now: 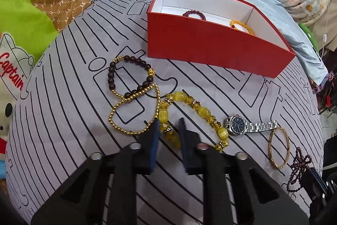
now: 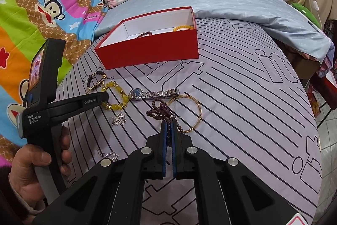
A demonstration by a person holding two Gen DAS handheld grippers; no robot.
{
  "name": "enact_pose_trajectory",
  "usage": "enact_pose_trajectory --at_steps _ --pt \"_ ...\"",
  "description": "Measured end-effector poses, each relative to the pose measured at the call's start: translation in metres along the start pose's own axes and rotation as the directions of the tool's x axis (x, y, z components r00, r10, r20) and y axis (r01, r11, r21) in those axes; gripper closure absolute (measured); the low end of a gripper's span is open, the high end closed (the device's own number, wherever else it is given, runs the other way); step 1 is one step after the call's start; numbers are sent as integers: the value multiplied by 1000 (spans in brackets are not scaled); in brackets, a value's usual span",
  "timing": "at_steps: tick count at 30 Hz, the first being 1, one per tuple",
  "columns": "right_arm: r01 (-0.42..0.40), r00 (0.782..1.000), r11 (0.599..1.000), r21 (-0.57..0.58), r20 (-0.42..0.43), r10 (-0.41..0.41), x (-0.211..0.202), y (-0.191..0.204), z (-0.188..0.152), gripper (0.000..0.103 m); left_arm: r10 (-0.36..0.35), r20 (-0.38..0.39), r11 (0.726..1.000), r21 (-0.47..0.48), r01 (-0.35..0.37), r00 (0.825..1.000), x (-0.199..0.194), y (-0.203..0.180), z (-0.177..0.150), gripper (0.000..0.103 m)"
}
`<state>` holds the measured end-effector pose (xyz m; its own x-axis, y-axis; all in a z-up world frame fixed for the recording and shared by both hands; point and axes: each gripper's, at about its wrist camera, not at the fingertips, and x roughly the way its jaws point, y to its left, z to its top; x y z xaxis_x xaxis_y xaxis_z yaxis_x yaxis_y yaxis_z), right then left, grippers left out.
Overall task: Organize jewelry
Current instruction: 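Carry both pieces into the red box and open both tools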
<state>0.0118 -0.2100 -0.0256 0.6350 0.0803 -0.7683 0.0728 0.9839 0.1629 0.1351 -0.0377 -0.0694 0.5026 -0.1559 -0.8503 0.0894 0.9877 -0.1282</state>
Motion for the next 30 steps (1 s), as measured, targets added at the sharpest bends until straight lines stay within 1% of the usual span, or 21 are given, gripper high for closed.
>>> enact_pose_trajectory --at_steps 5,9,13,17,23,26,30 --pt "-1 1000 1000 1 1 1 0 0 1 99 -23 7 999 24 23 1000 -6 1 -3 94" --pt "-2 1000 1000 -1 9 2 -3 1 2 99 -70 30 997 40 69 997 -26 0 -4 94" --pt "-16 1000 1000 5 18 16 -5 3 6 99 -124 54 991 55 121 991 -50 -3 -3 94" --pt "-16 999 1000 -5 40 17 -10 7 14 99 -154 78 986 76 148 985 -72 -7 1 94" --pt "-36 995 999 -12 91 37 -17 10 39 99 -185 130 980 103 172 974 -102 -13 21 94" --pt "-49 991 999 -16 128 50 -18 12 61 99 -199 187 977 121 178 962 -119 -16 42 94" --pt "-66 984 998 -19 163 68 -15 12 91 99 -213 249 974 131 185 945 -133 -19 73 94"
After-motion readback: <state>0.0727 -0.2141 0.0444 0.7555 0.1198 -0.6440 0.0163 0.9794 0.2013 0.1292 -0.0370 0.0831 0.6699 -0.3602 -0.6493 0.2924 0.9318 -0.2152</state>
